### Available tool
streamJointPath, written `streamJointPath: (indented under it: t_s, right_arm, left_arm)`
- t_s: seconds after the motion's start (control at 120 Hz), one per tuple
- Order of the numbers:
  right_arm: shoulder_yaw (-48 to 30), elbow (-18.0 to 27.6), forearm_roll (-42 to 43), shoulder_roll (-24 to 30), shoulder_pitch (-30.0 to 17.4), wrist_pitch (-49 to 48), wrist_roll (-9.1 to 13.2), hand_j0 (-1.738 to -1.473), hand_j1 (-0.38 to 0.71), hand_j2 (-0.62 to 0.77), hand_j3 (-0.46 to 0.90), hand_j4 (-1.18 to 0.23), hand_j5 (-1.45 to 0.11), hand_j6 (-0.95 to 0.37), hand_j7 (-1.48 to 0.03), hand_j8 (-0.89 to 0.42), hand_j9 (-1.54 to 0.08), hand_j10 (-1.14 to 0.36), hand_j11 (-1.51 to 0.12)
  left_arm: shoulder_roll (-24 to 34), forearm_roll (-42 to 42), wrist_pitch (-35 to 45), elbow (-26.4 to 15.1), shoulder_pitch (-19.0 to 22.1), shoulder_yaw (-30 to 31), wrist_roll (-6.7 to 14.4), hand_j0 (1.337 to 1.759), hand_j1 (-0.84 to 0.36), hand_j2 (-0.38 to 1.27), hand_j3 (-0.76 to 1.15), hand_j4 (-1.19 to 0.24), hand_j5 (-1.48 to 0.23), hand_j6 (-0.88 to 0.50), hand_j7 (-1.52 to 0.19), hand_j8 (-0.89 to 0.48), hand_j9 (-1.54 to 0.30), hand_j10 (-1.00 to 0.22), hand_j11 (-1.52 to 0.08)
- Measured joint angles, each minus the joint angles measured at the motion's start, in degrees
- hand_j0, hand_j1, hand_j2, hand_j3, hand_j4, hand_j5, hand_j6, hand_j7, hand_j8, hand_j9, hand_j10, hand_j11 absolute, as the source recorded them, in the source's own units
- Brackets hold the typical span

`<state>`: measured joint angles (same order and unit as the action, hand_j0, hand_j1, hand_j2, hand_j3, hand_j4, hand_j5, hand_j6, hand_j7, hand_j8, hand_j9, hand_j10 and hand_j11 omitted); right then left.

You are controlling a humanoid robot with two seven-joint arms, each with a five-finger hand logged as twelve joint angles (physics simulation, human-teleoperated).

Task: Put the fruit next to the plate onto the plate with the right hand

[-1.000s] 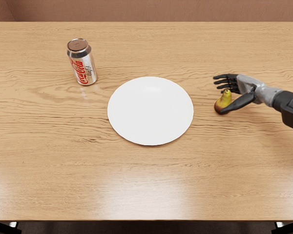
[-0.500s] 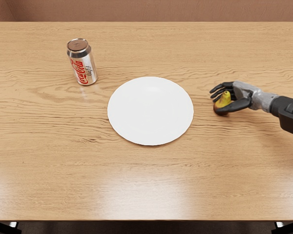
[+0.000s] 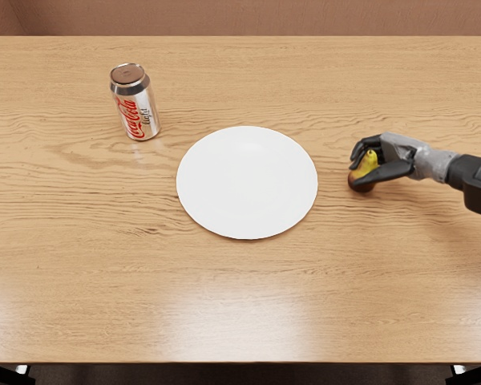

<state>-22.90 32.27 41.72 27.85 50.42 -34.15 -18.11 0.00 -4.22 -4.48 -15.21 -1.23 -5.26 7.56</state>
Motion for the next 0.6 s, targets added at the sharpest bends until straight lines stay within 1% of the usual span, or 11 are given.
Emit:
streamJointPath:
  t_s: [0.225, 0.4, 0.492, 0.6]
  right_arm:
    - [-0.1, 3.0, -2.5, 2.4, 1.5, -0.7, 0.0, -1.652, 0.34, 0.2, 0.0, -0.77, -1.04, -0.74, -1.01, -0.4, -1.04, -0.28, -1.05]
    - [-0.2, 7.3, -4.8, 3.7, 3.2, -0.8, 0.0, -1.652, 0.34, 0.2, 0.0, -0.79, -1.07, -0.74, -1.04, -0.39, -1.06, -0.29, -1.08]
    - [-0.2, 9.0, -5.8, 3.4, 4.1, -0.8, 0.1, -1.652, 0.34, 0.21, 0.0, -0.79, -1.08, -0.73, -1.05, -0.39, -1.07, -0.28, -1.09]
    - [-0.2, 9.7, -6.6, 1.6, 5.5, -0.8, 0.3, -1.652, 0.35, 0.23, 0.0, -0.79, -1.11, -0.72, -1.06, -0.38, -1.09, -0.26, -1.1]
  left_arm:
    - [0.0, 0.0, 0.0, 0.0, 0.0, 0.0, 0.0, 1.658, 0.35, 0.0, 0.0, 0.0, 0.0, 0.0, 0.0, 0.0, 0.0, 0.0, 0.0]
    - [0.0, 0.0, 0.0, 0.0, 0.0, 0.0, 0.0, 1.658, 0.35, 0.0, 0.0, 0.0, 0.0, 0.0, 0.0, 0.0, 0.0, 0.0, 0.0]
    - [0.0, 0.0, 0.0, 0.0, 0.0, 0.0, 0.0, 1.658, 0.35, 0.0, 0.0, 0.0, 0.0, 0.0, 0.0, 0.0, 0.0, 0.0, 0.0]
    - [0.0, 0.0, 0.0, 0.0, 0.0, 0.0, 0.0, 1.658, 0.35, 0.0, 0.0, 0.0, 0.0, 0.0, 0.0, 0.0, 0.0, 0.0, 0.0]
